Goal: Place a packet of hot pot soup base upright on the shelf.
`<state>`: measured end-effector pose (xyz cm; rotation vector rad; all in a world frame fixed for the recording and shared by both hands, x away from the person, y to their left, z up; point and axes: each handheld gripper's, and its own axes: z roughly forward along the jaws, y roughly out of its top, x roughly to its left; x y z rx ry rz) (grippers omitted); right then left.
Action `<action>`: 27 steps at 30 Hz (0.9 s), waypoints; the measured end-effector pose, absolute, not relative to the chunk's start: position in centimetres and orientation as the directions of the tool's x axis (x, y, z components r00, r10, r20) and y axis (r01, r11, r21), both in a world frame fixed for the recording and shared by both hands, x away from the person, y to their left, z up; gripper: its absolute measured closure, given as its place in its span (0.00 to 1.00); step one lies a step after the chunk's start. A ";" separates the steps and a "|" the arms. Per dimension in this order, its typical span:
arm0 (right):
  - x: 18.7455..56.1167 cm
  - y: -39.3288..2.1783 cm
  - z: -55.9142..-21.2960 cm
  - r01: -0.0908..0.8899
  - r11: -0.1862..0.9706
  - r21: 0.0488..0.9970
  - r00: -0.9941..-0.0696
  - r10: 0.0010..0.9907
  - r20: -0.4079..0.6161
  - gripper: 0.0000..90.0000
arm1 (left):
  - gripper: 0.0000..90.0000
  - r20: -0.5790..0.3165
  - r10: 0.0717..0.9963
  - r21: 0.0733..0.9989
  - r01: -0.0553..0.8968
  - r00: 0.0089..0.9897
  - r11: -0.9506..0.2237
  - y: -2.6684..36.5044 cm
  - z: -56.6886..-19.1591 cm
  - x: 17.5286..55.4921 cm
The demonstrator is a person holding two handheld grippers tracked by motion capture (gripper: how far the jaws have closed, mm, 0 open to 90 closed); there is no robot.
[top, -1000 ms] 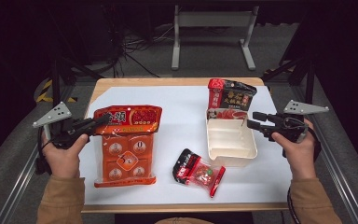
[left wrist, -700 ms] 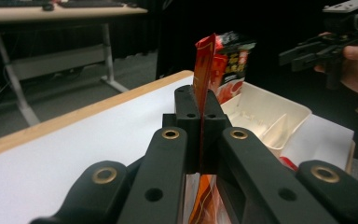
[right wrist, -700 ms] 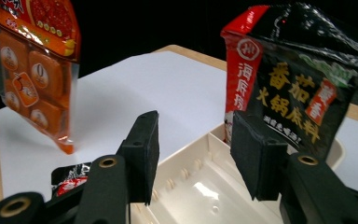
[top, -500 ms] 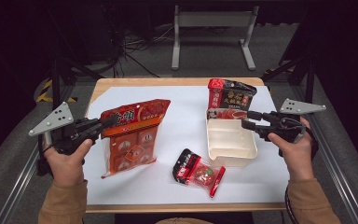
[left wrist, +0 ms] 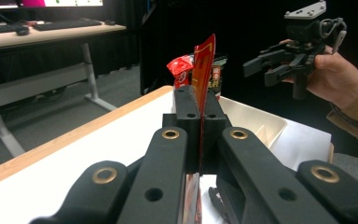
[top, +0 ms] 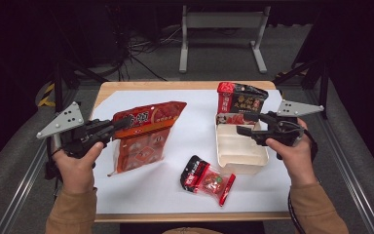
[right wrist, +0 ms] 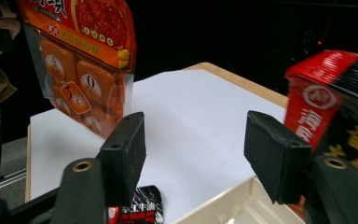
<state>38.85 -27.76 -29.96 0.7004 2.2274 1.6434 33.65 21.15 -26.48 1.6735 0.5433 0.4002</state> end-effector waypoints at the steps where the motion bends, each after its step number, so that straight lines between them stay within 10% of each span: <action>1: 38.9 -27.3 -29.9 0.208 0.236 0.949 -0.847 0.528 0.054 0.41 | 1.00 -0.040 0.552 0.984 0.128 0.833 -0.122 21.0 -26.4 33.6; 27: 40.5 -18.5 -32.6 0.133 0.317 0.939 -0.930 0.367 0.008 0.30 | 1.00 -0.035 0.470 0.991 0.093 0.882 -0.100 17.4 -25.5 34.1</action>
